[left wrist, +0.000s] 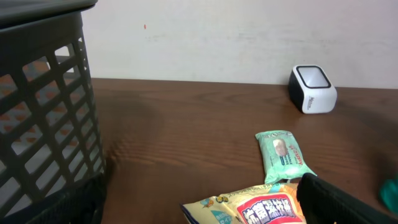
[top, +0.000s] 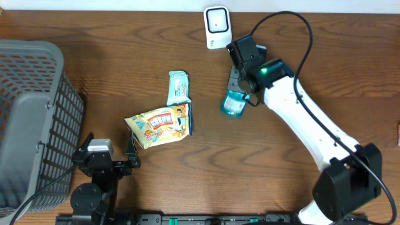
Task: Scan the item barcode
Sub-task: 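Tilt the bottle upright on the table and open the right gripper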
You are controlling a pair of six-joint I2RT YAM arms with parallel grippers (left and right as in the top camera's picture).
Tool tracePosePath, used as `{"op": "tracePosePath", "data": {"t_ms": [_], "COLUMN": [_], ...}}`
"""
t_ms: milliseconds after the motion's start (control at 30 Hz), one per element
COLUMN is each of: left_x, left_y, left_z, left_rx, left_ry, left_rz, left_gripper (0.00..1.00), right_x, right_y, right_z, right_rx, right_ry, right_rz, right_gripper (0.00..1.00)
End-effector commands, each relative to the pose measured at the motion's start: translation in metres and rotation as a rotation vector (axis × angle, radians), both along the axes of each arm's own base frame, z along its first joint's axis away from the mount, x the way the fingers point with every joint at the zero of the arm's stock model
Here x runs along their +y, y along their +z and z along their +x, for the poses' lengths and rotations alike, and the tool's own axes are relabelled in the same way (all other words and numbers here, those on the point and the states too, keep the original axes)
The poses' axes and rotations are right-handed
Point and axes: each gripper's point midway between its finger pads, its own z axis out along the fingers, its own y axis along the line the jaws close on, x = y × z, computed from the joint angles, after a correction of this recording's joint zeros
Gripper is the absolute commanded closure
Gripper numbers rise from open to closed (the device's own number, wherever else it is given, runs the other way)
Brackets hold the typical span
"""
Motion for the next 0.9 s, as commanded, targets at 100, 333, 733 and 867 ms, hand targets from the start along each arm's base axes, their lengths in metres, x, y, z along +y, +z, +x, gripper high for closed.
{"op": "tracePosePath", "data": {"t_ms": [100, 333, 733, 867], "left_x": [-0.001, -0.001, -0.001, -0.001], "left_y": [0.001, 0.001, 0.001, 0.001], "left_z": [0.000, 0.000, 0.000, 0.000], "left_rx": [-0.007, -0.007, -0.007, -0.007], "left_ry": [-0.009, -0.009, -0.009, -0.009], "left_rz": [-0.007, -0.007, -0.007, -0.007], "left_gripper": [0.02, 0.03, 0.02, 0.02], "right_x": [0.001, 0.004, 0.004, 0.002], "right_y": [0.009, 0.011, 0.007, 0.001], "right_z": [-0.005, -0.009, -0.011, -0.013], "right_rx": [-0.029, -0.051, -0.043, -0.034], "right_ry": [0.016, 0.024, 0.010, 0.001], "right_rz": [-0.067, -0.124, -0.117, -0.117], "right_gripper": [0.99, 0.92, 0.86, 0.79]}}
